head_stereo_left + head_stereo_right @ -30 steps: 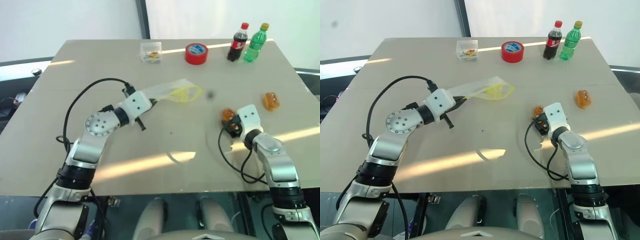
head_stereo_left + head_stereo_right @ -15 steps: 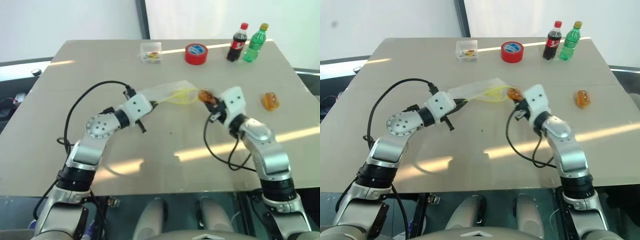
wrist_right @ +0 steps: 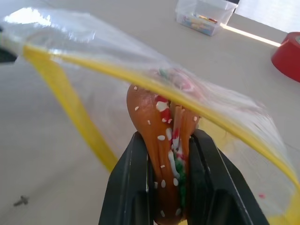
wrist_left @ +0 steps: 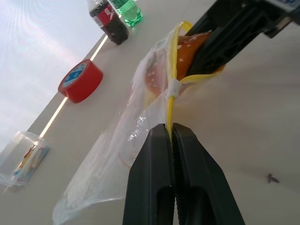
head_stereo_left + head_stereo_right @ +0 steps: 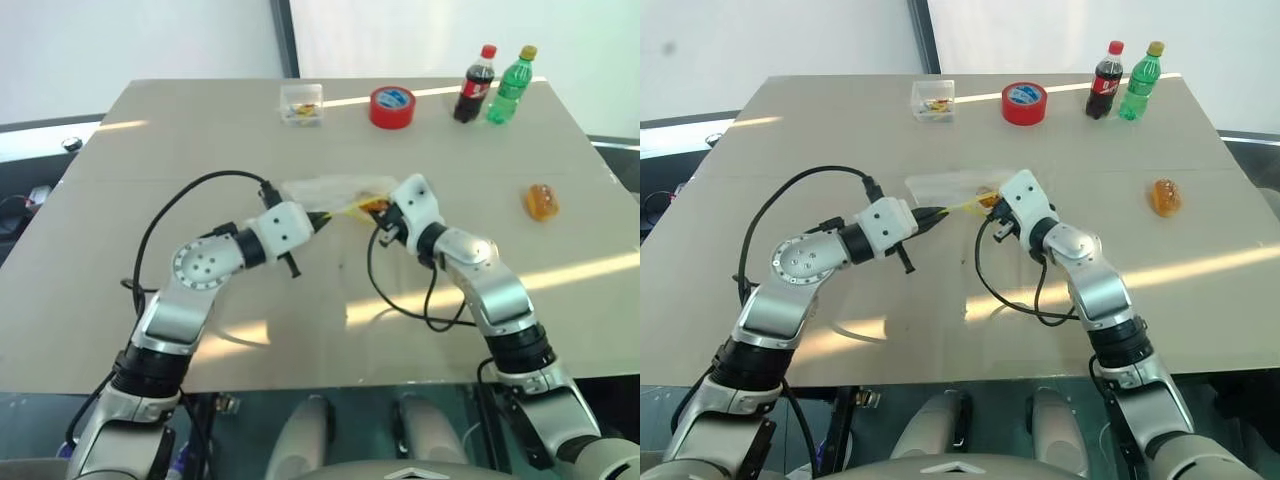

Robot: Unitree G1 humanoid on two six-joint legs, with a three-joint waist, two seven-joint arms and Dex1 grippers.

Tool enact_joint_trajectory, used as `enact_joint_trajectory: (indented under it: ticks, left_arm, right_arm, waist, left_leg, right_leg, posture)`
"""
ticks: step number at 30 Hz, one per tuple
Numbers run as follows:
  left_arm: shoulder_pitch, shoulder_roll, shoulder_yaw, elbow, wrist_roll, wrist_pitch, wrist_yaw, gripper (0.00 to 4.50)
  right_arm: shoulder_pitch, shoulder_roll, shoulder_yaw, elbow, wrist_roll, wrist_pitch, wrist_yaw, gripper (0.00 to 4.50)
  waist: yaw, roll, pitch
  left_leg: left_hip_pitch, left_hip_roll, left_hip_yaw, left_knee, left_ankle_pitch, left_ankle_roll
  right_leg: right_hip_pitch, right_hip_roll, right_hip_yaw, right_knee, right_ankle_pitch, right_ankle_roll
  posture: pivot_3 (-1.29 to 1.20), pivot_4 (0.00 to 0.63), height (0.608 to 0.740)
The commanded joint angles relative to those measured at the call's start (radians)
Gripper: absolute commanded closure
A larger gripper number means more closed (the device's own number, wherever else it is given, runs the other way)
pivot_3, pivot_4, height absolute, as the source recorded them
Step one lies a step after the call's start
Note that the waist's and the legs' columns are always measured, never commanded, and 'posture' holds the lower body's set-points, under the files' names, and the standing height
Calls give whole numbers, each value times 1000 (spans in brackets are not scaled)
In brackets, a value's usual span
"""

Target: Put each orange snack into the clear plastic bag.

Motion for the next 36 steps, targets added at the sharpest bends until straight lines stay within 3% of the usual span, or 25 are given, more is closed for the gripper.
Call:
enact_joint_trajectory:
  ticks: [1, 5, 8, 12, 20, 23, 28, 31, 36]
  left_arm:
    - [16, 18, 11, -50, -27, -28, -35, 4500]
    - [19, 19, 14, -42, -28, -41, -45, 4500]
    - [15, 23, 18, -25, -14, -42, -34, 4500]
    - [-7, 16, 20, 24, 42, -7, 31, 4500]
    - [-46, -4, 32, 78, 65, 44, 93, 4500]
    - [-62, -5, 32, 94, 74, 51, 106, 4500]
    - [-68, -12, 23, 89, 74, 61, 108, 4500]
    - [-70, -14, 17, 89, 82, 61, 109, 4500]
    - [-72, -12, 19, 87, 84, 67, 107, 4500]
  right_arm:
    - [-52, 43, -24, 30, 43, -36, 17, 3790]
    - [-76, 40, -1, 122, 31, -98, 58, 3790]
    - [-82, 7, 12, 161, -7, -132, 62, 2849]
    - [-47, -35, -18, 79, -2, -114, 65, 975]
    - [94, -148, -175, -223, 160, -1, 132, 975]
    - [132, -191, -297, -242, 193, 10, 95, 975]
    - [66, -301, -413, 50, 42, -72, -115, 975]
    - [-16, -348, -457, 334, -3, -188, -212, 975]
    - [-149, -379, -491, 718, 2, -343, -248, 975]
  waist:
    - [0, 0, 0]
    - [4, 0, 0]
    - [4, 0, 0]
    - [2, 0, 0]
    - [3, 0, 0]
    - [5, 0, 0]
    - [4, 0, 0]
    - [4, 0, 0]
    - [-4, 0, 0]
  left_leg:
    - [0, 0, 0, 0, 0, 0]
    - [0, 0, 0, 0, 0, 0]
    - [0, 0, 0, 0, 0, 0]
    - [0, -1, 0, 0, 0, 0]
    - [0, 0, -1, 0, 0, 0]
    - [0, 0, -1, 0, 0, 0]
    - [1, -1, 1, 1, 0, 0]
    - [1, -1, 1, 0, 0, 0]
    - [1, 0, 6, -1, 0, 0]
  right_leg:
    - [0, 0, 0, 0, 0, 0]
    - [0, 0, 0, 0, 0, 0]
    - [1, 0, 0, 0, 0, 0]
    - [0, 0, 0, 0, 0, 0]
    - [0, 0, -1, 0, 0, 0]
    - [1, 0, -1, 0, 0, 0]
    - [1, -1, 0, 0, 0, 0]
    - [1, 0, 0, 0, 0, 0]
    - [0, 0, 4, -1, 0, 0]
  posture:
    - [0, 150, 740]
    - [0, 150, 740]
    - [0, 150, 740]
    - [0, 150, 740]
    - [0, 150, 740]
    - [0, 150, 740]
    - [0, 150, 740]
    - [0, 150, 740]
    - [0, 150, 740]
